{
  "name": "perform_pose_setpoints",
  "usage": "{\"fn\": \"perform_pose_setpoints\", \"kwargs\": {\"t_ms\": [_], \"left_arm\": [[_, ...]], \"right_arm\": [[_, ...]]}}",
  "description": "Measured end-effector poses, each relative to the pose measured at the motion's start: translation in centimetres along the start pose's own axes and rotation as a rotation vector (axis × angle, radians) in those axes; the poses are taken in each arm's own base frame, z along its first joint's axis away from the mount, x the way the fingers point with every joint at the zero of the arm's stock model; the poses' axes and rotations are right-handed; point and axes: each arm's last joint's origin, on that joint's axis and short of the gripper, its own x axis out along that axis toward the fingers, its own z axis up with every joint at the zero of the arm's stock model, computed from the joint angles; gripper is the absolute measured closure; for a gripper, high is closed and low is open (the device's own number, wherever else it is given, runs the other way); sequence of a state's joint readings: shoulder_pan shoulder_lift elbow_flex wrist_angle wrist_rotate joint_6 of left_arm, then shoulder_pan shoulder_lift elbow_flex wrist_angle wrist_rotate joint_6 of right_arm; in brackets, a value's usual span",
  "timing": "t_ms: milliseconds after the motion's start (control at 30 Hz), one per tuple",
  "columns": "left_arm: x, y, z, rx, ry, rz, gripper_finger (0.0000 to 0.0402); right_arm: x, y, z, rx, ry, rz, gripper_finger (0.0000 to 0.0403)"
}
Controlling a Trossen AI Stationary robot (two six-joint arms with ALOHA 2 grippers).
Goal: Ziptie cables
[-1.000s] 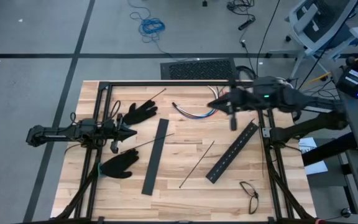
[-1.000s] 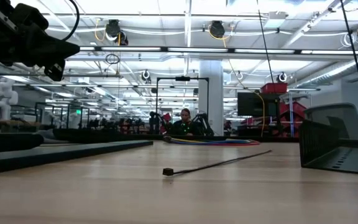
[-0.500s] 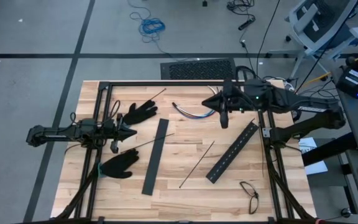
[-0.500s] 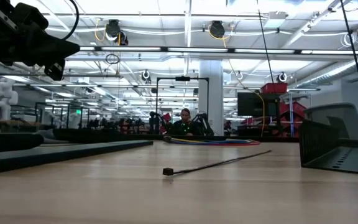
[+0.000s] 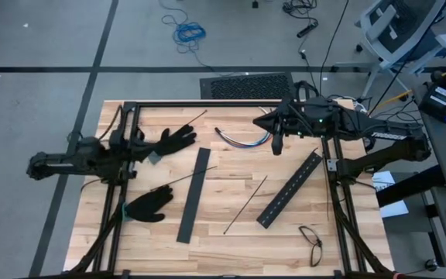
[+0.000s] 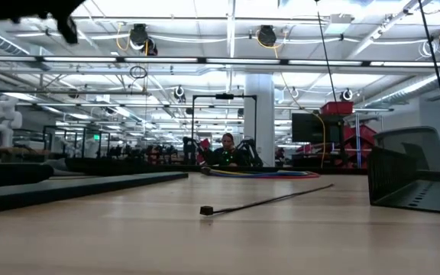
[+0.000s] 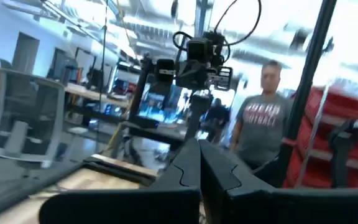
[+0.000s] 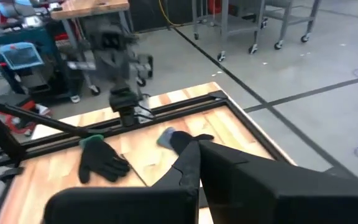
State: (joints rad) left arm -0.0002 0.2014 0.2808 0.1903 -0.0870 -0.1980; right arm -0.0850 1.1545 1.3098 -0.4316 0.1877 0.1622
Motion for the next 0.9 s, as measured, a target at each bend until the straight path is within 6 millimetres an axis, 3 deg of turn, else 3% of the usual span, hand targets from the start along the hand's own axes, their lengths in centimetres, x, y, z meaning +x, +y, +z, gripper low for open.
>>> {"fn": "perform_pose_setpoints", "kwargs": {"t_ms": [133,200,300,433,533,633,800,900], "left_arm": [[4.7,-1.2,4.2,0.216,0.12,0.032,0.0401],[7.5,-1.6,5.3,0.339,0.28,0.039,0.0401],[10.6,-2.0,5.6,0.432,0.606,0.032,0.0401],[13.3,-2.2,4.5,0.318,0.859,0.024,0.0401],[14.1,-2.5,4.6,0.163,0.795,0.042,0.0401],[13.8,-2.9,3.3,0.016,0.79,0.113,0.0401],[12.5,-4.2,0.1,-0.065,0.794,0.306,0.0401],[11.4,-4.9,-2.3,-0.085,0.827,0.379,0.0401]], "right_arm": [[0.1,-1.0,0.1,-0.039,0.001,-0.041,0.0403],[0.2,-1.6,0.0,-0.04,0.021,-0.067,0.0403],[-0.3,-2.7,-0.8,-0.049,0.116,-0.112,0.0403],[-1.3,-3.7,-3.1,-0.097,0.373,-0.161,0.0403],[-1.9,-3.9,-4.9,-0.101,0.583,-0.162,0.0403],[-2.0,-3.8,-6.3,-0.11,0.754,-0.097,0.0403],[-0.8,-3.7,-8.5,-0.131,0.793,-0.059,0.0403],[0.4,-3.7,-11.6,-0.033,0.844,0.018,0.0403]]}}
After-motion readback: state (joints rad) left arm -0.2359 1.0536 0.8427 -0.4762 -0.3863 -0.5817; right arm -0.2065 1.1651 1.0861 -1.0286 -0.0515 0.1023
